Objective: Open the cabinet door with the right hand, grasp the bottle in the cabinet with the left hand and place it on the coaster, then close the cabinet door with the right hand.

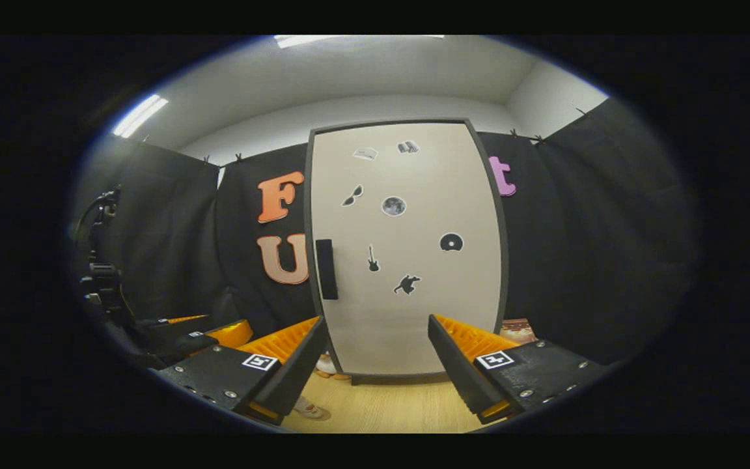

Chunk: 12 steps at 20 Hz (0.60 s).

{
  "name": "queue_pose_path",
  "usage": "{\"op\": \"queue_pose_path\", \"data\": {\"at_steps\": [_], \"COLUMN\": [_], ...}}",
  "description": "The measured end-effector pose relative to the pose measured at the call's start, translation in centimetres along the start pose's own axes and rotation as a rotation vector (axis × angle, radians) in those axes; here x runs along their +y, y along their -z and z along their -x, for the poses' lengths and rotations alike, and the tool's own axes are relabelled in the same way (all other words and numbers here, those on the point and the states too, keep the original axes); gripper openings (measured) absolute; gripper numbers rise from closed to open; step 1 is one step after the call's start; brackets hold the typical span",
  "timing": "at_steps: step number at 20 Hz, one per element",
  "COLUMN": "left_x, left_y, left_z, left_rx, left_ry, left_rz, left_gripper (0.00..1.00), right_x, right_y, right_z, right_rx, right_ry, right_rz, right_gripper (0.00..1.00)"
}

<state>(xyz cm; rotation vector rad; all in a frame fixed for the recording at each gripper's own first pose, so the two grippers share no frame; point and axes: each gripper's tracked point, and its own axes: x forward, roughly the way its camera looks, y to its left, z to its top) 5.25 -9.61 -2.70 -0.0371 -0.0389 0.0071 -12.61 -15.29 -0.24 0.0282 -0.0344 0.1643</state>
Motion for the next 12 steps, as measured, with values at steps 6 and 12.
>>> {"op": "queue_pose_path", "data": {"at_steps": [6,12], "left_x": [-0.9,-2.0], "left_y": [-0.2,-0.5], "left_z": [1.8,2.1], "left_rx": [0.003,-0.004], "left_ry": [-0.004,0.010], "left_rz": [-0.004,-0.010], "left_gripper": [0.94,0.96], "right_x": [-0.6,-1.1], "right_y": [-0.4,-0.7], "right_z": [2.7,3.6], "right_rx": [-0.008,-0.013], "right_ry": [0.001,0.005], "right_rz": [-0.006,0.003], "right_gripper": [0.95,0.95]}}
